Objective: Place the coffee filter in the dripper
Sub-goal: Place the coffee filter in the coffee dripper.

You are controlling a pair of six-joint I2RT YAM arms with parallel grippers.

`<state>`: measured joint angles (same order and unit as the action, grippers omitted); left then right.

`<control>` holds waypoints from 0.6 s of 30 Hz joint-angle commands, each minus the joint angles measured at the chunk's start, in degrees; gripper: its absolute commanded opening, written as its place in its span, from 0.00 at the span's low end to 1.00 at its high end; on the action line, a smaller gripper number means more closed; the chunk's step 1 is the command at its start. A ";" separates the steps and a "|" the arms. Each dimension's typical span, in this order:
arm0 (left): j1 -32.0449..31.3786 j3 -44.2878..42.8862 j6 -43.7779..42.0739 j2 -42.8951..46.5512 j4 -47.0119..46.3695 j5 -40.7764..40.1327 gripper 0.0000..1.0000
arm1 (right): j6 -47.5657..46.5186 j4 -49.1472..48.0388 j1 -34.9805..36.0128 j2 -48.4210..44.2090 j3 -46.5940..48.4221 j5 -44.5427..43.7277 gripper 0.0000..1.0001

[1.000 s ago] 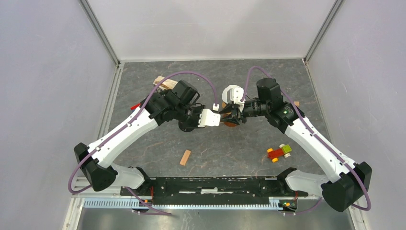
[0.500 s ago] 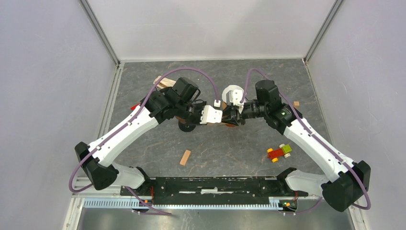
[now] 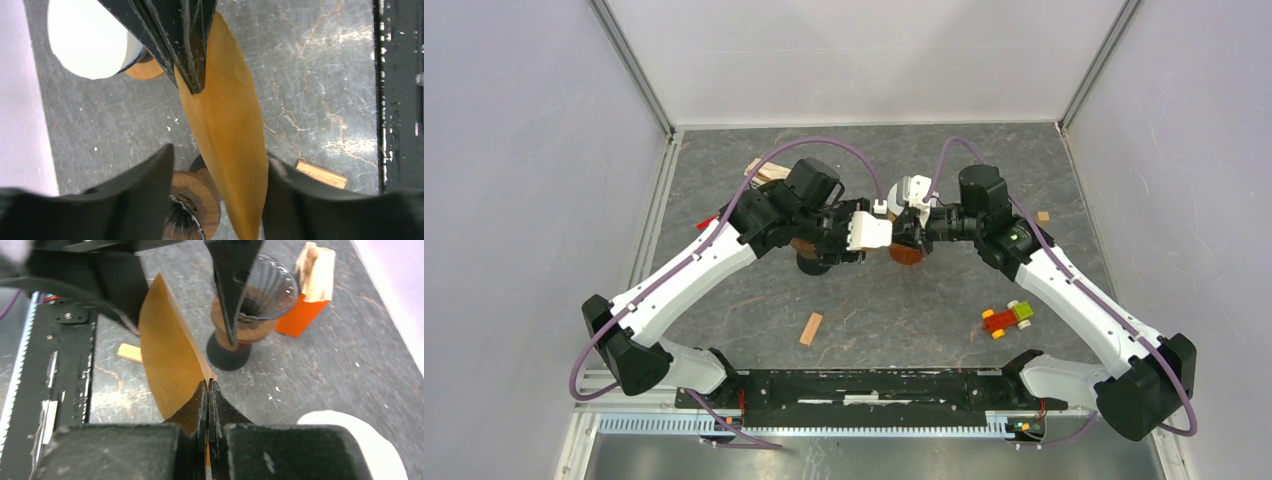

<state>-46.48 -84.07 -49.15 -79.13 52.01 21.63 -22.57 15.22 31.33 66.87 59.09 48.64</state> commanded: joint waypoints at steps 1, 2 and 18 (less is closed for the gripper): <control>-0.20 -2.67 4.30 1.73 -4.48 -4.29 0.78 | 6.76 -5.74 -1.37 0.76 -0.67 -9.67 0.00; -0.19 -3.05 4.67 2.02 -4.75 -4.24 0.81 | 7.95 -6.48 -1.73 0.94 -1.02 -10.37 0.00; -0.28 -3.12 2.43 4.53 -2.00 7.99 0.85 | 13.60 -9.24 -2.87 1.80 -1.61 -9.09 0.00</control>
<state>-46.48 -85.56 -46.78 -74.54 49.80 25.26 -10.50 8.69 28.53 68.88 57.19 38.83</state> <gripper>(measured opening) 0.856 0.006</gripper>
